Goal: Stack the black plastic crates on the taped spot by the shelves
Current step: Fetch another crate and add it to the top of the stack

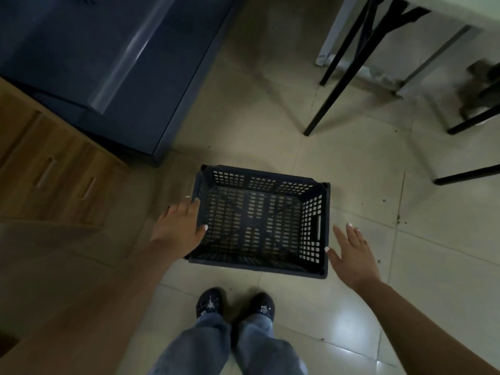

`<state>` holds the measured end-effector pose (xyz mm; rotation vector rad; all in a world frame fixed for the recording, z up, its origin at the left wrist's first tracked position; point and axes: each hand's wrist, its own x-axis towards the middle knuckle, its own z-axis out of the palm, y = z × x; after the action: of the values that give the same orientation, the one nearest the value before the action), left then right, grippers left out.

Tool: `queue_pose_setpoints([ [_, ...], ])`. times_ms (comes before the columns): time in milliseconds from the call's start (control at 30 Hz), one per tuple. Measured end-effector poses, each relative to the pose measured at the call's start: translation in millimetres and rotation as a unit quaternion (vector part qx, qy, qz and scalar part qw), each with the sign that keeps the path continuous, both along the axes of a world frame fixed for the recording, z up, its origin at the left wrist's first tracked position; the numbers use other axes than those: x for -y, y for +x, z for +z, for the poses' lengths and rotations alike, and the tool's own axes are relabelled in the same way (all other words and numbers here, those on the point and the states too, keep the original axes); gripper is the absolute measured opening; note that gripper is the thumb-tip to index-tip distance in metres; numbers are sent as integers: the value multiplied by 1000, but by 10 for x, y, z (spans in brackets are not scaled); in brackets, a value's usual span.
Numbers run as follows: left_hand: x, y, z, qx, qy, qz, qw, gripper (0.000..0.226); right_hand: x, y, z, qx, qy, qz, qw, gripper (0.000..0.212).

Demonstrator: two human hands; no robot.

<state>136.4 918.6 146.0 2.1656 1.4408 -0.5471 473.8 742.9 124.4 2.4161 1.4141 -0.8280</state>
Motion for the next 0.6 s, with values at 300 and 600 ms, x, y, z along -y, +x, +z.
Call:
queue_pose_setpoints([
  [300,-196,217,-1497,-29,24,24,999,72,-147,413,-1485,19,6,-14,1000,66],
  [600,-305,179,-2513,-132,76,19,988,86,-215,598,-2544,35,45,-40,998,71],
])
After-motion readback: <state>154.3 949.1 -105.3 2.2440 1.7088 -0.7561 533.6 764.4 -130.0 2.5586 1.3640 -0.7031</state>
